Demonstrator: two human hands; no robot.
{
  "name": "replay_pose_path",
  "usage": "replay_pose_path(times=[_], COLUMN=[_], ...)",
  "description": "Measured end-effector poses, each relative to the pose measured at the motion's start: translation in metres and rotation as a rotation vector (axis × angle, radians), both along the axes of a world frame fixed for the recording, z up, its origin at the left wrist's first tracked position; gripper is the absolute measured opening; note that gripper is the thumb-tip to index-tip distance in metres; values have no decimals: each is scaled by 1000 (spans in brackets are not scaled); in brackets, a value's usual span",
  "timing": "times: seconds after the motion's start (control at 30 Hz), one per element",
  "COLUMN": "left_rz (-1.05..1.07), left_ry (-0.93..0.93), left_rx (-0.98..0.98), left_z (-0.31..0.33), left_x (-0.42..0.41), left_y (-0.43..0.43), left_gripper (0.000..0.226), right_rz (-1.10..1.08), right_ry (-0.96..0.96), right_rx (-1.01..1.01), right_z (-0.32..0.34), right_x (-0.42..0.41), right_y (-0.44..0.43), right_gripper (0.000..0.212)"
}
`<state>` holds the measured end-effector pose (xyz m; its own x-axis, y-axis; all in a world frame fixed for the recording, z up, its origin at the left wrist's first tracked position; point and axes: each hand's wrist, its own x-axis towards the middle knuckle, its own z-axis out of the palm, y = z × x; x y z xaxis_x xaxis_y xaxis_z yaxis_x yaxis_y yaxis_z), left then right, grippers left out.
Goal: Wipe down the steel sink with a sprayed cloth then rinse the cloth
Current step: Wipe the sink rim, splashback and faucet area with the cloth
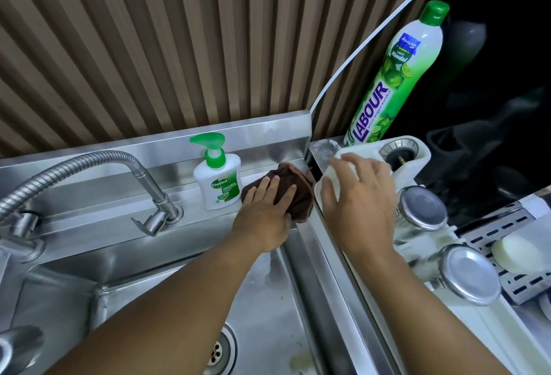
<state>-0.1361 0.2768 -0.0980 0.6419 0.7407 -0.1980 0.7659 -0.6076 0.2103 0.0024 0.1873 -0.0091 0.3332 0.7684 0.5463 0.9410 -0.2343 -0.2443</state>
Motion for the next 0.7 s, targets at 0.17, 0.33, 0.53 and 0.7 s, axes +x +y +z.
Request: replay_pose_path(times=[0.17, 0.33, 0.53, 0.7], left_rz=[-14, -30, -29, -30], left_ry=[12, 7, 12, 13], left_rx=[-27, -27, -19, -14], left_z=[0, 0, -2, -2], left_x=[-1, -2, -1, -1], left_y=[3, 5, 4, 4], left_gripper=[62, 62, 63, 63], right_rz=[-127, -76, -55, -31], right_ry=[35, 40, 122, 156], right_rx=[-302, -387, -430, -393], right_z=[-5, -12, -7, -8], right_x=[20, 26, 27, 27], right_y=[7, 16, 23, 28], right_gripper=[58, 58, 57, 57])
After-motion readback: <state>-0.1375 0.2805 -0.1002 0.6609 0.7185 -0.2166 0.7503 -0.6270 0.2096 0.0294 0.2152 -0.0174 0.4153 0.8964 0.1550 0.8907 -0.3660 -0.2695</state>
